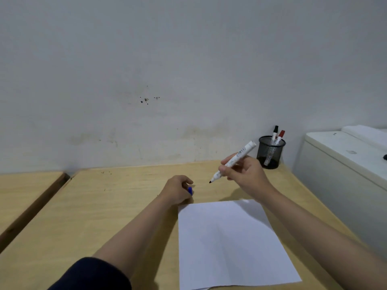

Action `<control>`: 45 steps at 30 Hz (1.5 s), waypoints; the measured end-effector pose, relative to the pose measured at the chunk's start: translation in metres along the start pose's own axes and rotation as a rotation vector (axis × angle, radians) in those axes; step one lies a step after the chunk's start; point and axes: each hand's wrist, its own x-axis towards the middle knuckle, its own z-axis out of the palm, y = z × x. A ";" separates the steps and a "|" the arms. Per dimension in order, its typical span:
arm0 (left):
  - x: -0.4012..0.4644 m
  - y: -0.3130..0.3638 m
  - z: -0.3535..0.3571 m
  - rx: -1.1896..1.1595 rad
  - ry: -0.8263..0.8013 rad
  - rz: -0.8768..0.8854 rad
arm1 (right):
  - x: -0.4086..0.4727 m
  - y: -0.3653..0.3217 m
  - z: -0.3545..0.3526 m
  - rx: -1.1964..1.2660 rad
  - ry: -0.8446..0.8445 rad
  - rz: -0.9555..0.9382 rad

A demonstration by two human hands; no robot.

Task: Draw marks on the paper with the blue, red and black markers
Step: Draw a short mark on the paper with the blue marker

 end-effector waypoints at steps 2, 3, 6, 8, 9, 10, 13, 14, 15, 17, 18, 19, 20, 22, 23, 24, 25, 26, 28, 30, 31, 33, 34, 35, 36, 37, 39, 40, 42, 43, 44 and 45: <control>0.001 -0.004 0.001 -0.091 -0.020 -0.053 | -0.001 0.006 0.003 0.045 0.013 0.017; 0.001 -0.005 0.001 -0.146 -0.021 -0.069 | -0.002 0.010 0.005 0.068 0.026 0.033; -0.002 -0.009 -0.002 -0.334 -0.032 -0.111 | -0.003 0.021 0.014 0.152 0.043 0.119; -0.008 -0.013 -0.006 -0.415 -0.002 -0.124 | -0.004 0.026 0.021 0.233 0.050 0.187; -0.014 -0.015 -0.008 -0.420 0.031 -0.118 | -0.004 0.029 0.024 0.265 0.045 0.214; -0.022 -0.018 -0.010 -0.413 0.063 -0.098 | -0.005 0.031 0.026 0.282 0.032 0.233; -0.055 -0.026 -0.014 -0.320 0.095 -0.014 | -0.005 0.037 0.038 0.284 -0.026 0.254; -0.066 -0.030 -0.014 -0.260 0.090 -0.002 | -0.005 0.040 0.043 0.251 -0.042 0.242; -0.074 -0.034 -0.013 -0.204 0.085 0.008 | -0.005 0.041 0.049 0.208 -0.050 0.224; -0.085 -0.043 -0.009 -0.109 0.091 0.059 | -0.005 0.044 0.064 0.145 -0.048 0.202; -0.086 -0.047 -0.007 -0.049 0.102 0.102 | -0.004 0.045 0.071 0.141 -0.046 0.203; -0.087 -0.050 -0.005 -0.004 0.108 0.144 | -0.003 0.047 0.077 0.143 -0.046 0.213; -0.087 -0.053 -0.003 0.018 0.111 0.174 | -0.002 0.050 0.082 0.144 -0.042 0.233; -0.086 -0.055 -0.002 0.010 0.113 0.196 | 0.001 0.059 0.090 0.147 -0.013 0.298; -0.085 -0.056 -0.002 -0.004 0.121 0.202 | 0.002 0.063 0.093 0.152 0.006 0.330; -0.084 -0.057 -0.001 -0.013 0.129 0.212 | 0.003 0.068 0.095 0.159 0.025 0.352; -0.084 -0.058 0.000 -0.014 0.135 0.221 | 0.003 0.072 0.096 0.160 0.040 0.363; -0.084 -0.059 0.000 -0.012 0.138 0.232 | 0.002 0.076 0.098 0.155 0.051 0.362; -0.084 -0.060 0.000 -0.005 0.136 0.247 | 0.000 0.079 0.099 0.148 0.063 0.347; -0.084 -0.061 -0.001 0.016 0.121 0.263 | 0.001 0.081 0.099 0.143 0.071 0.349; -0.084 -0.062 -0.002 0.038 0.104 0.271 | 0.002 0.081 0.099 0.130 0.076 0.355; -0.084 -0.063 -0.005 0.073 0.065 0.283 | 0.003 0.081 0.101 0.104 0.087 0.355; -0.085 -0.063 -0.007 0.086 0.056 0.290 | 0.003 0.080 0.103 0.098 0.090 0.346; -0.085 -0.063 -0.008 0.103 0.054 0.301 | 0.002 0.080 0.105 0.090 0.087 0.334; -0.086 -0.063 -0.008 0.123 0.057 0.311 | 0.000 0.079 0.107 0.081 0.081 0.319; -0.087 -0.062 -0.008 0.145 0.060 0.320 | -0.002 0.079 0.108 0.074 0.076 0.307; -0.088 -0.061 -0.009 0.185 0.071 0.328 | -0.004 0.081 0.110 0.059 0.068 0.298; -0.088 -0.061 -0.009 0.201 0.077 0.329 | -0.004 0.081 0.110 0.050 0.063 0.299; -0.088 -0.060 -0.009 0.219 0.081 0.328 | -0.004 0.083 0.109 0.037 0.048 0.298; -0.088 -0.060 -0.010 0.220 0.081 0.327 | -0.005 0.083 0.108 0.029 0.042 0.294; -0.087 -0.060 -0.010 0.220 0.079 0.327 | -0.005 0.083 0.108 0.019 0.038 0.289; -0.087 -0.060 -0.010 0.220 0.077 0.327 | -0.005 0.083 0.108 0.008 0.032 0.284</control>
